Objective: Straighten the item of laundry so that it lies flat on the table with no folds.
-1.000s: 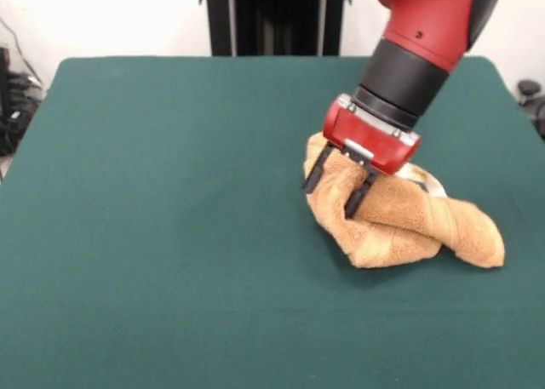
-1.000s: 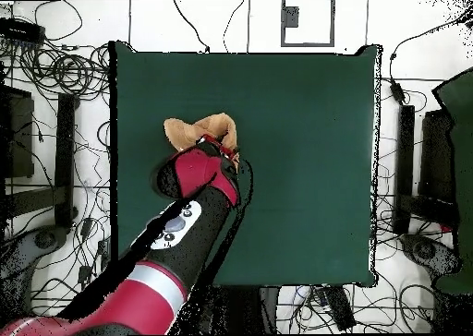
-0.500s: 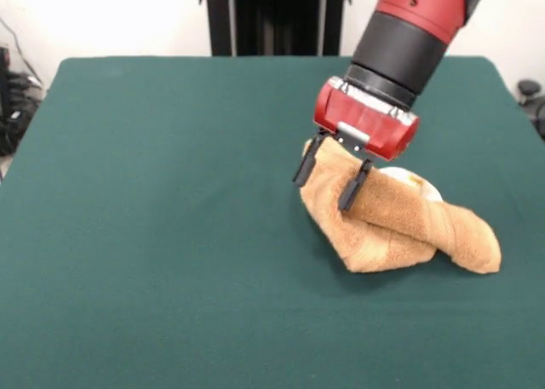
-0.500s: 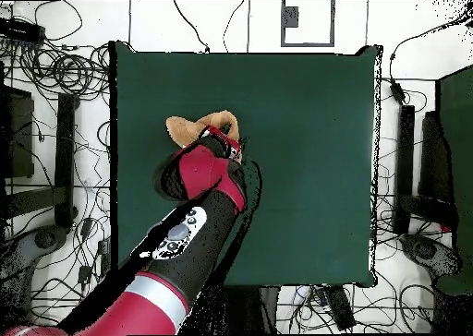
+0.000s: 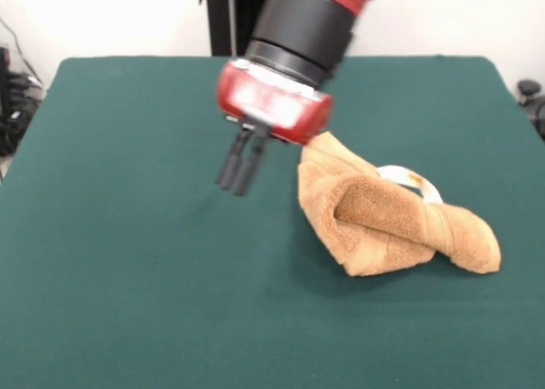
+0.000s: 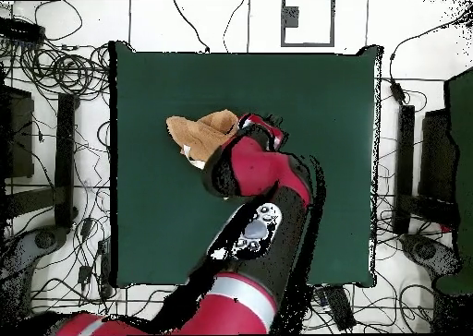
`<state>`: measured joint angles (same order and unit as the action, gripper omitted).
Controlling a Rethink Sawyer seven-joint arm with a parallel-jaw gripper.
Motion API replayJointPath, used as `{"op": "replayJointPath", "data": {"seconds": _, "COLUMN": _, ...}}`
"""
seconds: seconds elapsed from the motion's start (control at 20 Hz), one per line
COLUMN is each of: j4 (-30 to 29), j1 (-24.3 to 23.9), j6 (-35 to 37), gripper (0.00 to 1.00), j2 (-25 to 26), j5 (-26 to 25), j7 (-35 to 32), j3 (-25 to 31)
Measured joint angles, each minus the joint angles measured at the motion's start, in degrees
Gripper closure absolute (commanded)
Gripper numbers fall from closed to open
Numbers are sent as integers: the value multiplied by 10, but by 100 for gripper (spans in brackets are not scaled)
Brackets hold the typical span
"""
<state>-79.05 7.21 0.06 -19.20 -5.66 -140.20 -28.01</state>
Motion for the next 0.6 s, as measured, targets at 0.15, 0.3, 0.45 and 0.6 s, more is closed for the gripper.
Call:
{"op": "replayJointPath", "data": {"seconds": 0.15, "j4": -1, "j1": -19, "j6": 0, "gripper": 100, "j2": -11, "j5": -10, "j7": 0, "j3": 5}}
{"op": "replayJointPath", "data": {"seconds": 0.3, "j4": -3, "j1": -31, "j6": 0, "gripper": 100, "j2": -23, "j5": -16, "j7": 0, "j3": 13}}
{"op": "replayJointPath", "data": {"seconds": 0.45, "j4": -15, "j1": -58, "j6": 0, "gripper": 100, "j2": -46, "j5": -17, "j7": 0, "j3": 59}}
{"op": "replayJointPath", "data": {"seconds": 0.6, "j4": -42, "j1": -136, "j6": 0, "gripper": 100, "j2": -74, "j5": -17, "j7": 0, "j3": 166}}
